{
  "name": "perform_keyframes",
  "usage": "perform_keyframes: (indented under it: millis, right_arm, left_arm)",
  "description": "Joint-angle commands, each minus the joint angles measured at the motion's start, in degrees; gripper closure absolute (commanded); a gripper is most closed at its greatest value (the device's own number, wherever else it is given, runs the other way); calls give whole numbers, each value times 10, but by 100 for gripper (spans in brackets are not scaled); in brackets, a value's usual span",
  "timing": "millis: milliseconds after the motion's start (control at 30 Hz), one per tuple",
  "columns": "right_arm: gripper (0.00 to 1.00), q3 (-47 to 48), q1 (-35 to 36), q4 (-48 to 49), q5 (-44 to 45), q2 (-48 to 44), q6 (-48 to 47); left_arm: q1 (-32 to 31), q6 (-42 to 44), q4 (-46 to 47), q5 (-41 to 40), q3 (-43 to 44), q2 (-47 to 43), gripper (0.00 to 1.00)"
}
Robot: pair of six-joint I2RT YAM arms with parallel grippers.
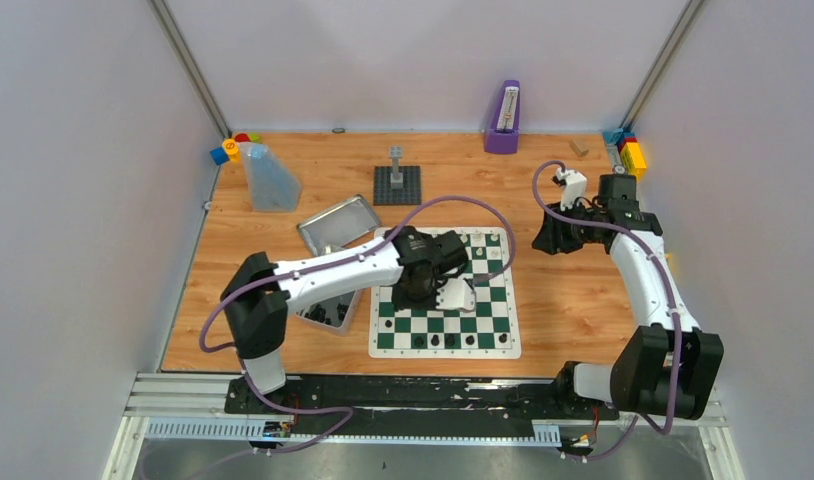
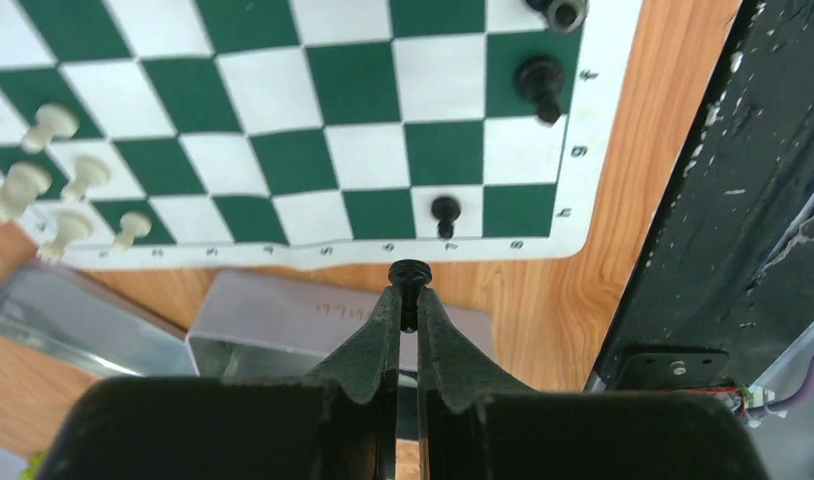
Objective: Set up the chess pieces on the board
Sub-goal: Place the chess piece on the chessboard.
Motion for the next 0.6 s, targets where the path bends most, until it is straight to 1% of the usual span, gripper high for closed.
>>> perform_keyframes:
  millis: [0, 200, 567]
  right_arm:
    - [66, 11, -14, 25, -31, -29, 19]
    - [66, 4, -16, 28, -40, -36, 18]
    - [65, -5, -16, 27, -50, -36, 7]
  left_arm:
    - [-28, -22, 5, -1, 31, 50, 89]
    - [-40, -30, 13, -4, 43, 104, 89]
    - [-43, -44, 27, 4, 28, 130, 87]
